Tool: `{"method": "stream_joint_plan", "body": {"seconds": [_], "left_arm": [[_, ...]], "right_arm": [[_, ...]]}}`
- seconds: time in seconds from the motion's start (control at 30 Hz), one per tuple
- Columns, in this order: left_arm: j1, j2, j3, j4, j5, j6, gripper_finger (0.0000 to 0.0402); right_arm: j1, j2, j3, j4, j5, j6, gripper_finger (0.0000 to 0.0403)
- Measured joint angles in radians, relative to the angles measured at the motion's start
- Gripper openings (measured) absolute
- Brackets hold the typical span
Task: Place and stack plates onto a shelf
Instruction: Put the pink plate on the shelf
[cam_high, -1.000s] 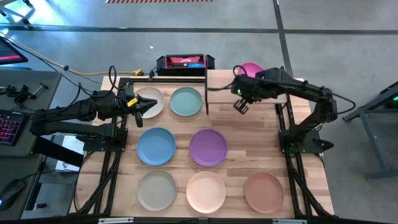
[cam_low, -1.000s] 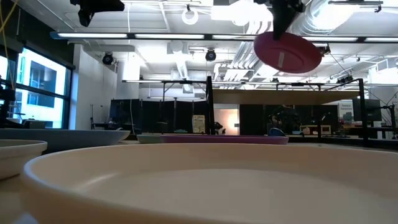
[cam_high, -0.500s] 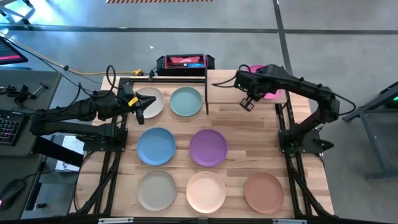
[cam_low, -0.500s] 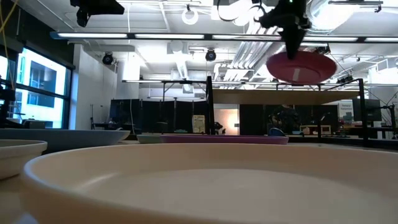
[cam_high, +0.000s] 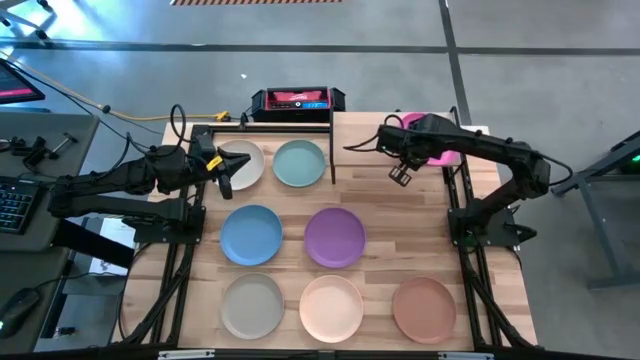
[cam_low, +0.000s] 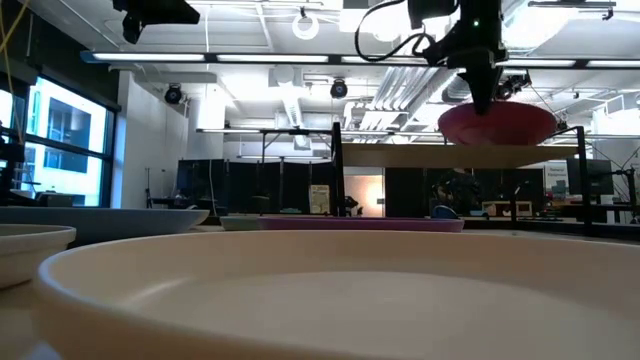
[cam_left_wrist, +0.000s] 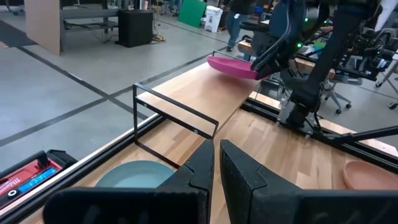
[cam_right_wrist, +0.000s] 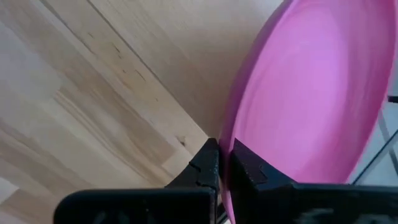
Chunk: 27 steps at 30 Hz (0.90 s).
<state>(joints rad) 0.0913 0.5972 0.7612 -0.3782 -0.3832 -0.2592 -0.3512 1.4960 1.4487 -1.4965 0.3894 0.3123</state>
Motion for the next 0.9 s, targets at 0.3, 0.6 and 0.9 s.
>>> {"method": "stream_joint_plan", "body": {"seconds": [0.3, 0.6, 0.9], "left_arm": [[0.000, 0.000, 0.000, 0.000, -0.021, 0.000, 0.0016], [0.000, 0.000, 0.000, 0.000, -0.026, 0.000, 0.0016], [0.000, 0.000, 0.000, 0.000, -0.026, 0.000, 0.0016]], "right_arm": [[-0.051, 0.000, -0.045, 0.040, -0.008, -0.009, 0.0000], [-0.079, 0.000, -0.045, 0.078, -0.016, -0.052, 0.0000], [-0.130, 0.000, -0.045, 0.078, -0.060, -0.052, 0.0000]]}}
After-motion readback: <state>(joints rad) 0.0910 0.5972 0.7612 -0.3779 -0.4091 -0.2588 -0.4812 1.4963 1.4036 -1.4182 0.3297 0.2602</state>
